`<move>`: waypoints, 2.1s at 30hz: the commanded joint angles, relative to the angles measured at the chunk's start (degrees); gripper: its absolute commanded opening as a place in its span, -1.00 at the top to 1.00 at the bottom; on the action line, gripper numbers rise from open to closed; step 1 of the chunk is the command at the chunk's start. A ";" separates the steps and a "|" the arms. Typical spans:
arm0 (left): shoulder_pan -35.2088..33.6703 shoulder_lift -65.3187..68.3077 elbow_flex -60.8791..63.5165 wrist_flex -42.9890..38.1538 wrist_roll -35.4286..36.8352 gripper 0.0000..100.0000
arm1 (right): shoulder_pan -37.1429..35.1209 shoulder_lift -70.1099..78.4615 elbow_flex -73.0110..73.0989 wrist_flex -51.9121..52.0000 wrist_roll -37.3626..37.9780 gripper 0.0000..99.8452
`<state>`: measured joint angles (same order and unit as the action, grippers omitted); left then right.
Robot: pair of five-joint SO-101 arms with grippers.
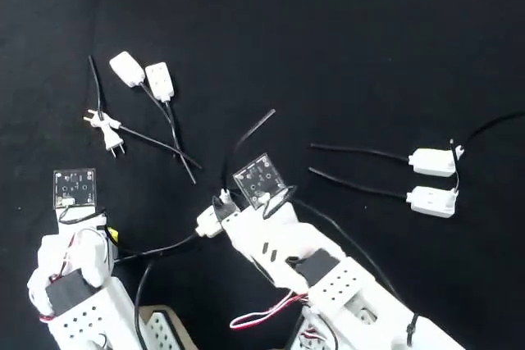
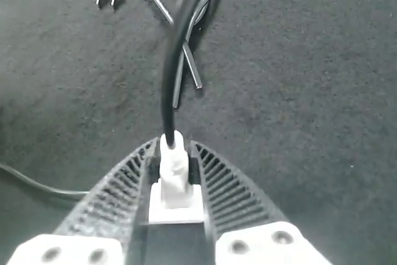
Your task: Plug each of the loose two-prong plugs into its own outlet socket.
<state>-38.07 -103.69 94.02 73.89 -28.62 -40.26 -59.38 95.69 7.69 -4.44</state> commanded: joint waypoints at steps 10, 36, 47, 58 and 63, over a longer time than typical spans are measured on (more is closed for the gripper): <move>-0.75 -0.44 -0.40 0.44 -0.53 0.56 | 2.37 -0.92 -0.48 -0.18 -0.44 0.98; -0.75 -0.44 -0.40 0.44 -0.53 0.56 | 0.70 -0.75 0.40 -3.25 -0.44 0.98; -0.75 -0.44 -0.40 0.44 -0.53 0.56 | 0.70 18.51 -8.66 -3.52 -0.44 0.98; -0.75 -0.44 -0.40 0.44 -0.62 0.56 | 0.62 23.16 -10.59 -3.16 -0.44 0.98; -0.75 -0.44 -0.40 0.53 -1.93 0.56 | 0.53 22.99 -10.51 -3.16 -0.26 0.97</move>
<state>-38.07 -103.69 94.02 73.89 -29.93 -38.95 -37.49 85.14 4.35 -4.62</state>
